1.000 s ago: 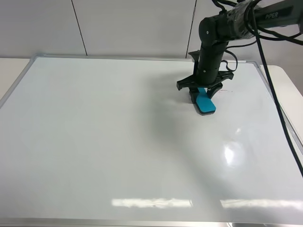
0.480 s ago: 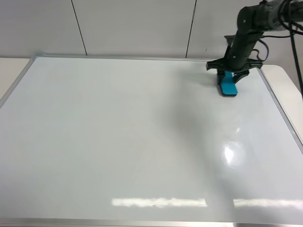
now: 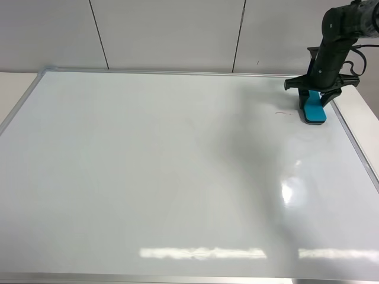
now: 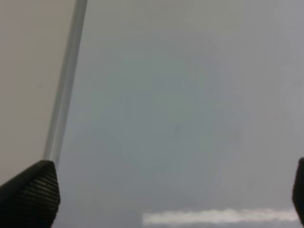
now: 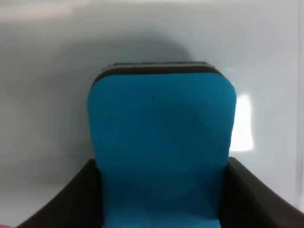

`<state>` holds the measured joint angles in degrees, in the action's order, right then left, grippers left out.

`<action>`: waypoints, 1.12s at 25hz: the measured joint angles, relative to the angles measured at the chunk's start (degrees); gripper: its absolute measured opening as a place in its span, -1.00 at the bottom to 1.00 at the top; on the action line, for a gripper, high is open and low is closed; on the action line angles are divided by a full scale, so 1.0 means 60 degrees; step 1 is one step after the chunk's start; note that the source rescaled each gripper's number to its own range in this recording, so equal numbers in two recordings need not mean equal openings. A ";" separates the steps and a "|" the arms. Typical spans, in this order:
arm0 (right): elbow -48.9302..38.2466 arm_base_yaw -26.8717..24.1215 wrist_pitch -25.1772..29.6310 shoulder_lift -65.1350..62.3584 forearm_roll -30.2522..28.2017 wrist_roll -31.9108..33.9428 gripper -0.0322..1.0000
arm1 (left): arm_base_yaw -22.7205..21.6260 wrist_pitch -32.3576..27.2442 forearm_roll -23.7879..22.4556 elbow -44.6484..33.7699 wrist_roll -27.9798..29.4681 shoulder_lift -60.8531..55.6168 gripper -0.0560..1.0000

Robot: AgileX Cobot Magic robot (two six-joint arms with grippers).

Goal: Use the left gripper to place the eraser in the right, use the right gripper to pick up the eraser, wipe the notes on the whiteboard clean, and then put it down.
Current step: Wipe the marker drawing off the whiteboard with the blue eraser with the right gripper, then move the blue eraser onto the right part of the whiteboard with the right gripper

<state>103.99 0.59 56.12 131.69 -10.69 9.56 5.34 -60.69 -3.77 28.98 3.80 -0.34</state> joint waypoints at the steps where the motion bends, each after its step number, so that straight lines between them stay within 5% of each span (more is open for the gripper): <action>1: 0.0000 0.0077 -0.0086 0.0011 0.0112 -0.0023 -0.86 | 0.0000 0.0000 0.0000 0.0000 0.0000 0.0000 1.00; 18: 0.0119 0.3843 -0.1433 0.0451 0.0358 -0.0181 -0.86 | 0.0000 0.0000 0.0000 0.0000 0.0009 0.0000 1.00; 28: -0.0095 0.4440 -0.0874 -0.0560 0.1600 0.0329 -0.86 | 0.0000 0.0000 0.0000 0.0000 0.0001 0.0000 1.00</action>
<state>103.42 27.24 50.88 128.32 -1.09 11.54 5.34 -60.69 -3.77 28.98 3.81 -0.34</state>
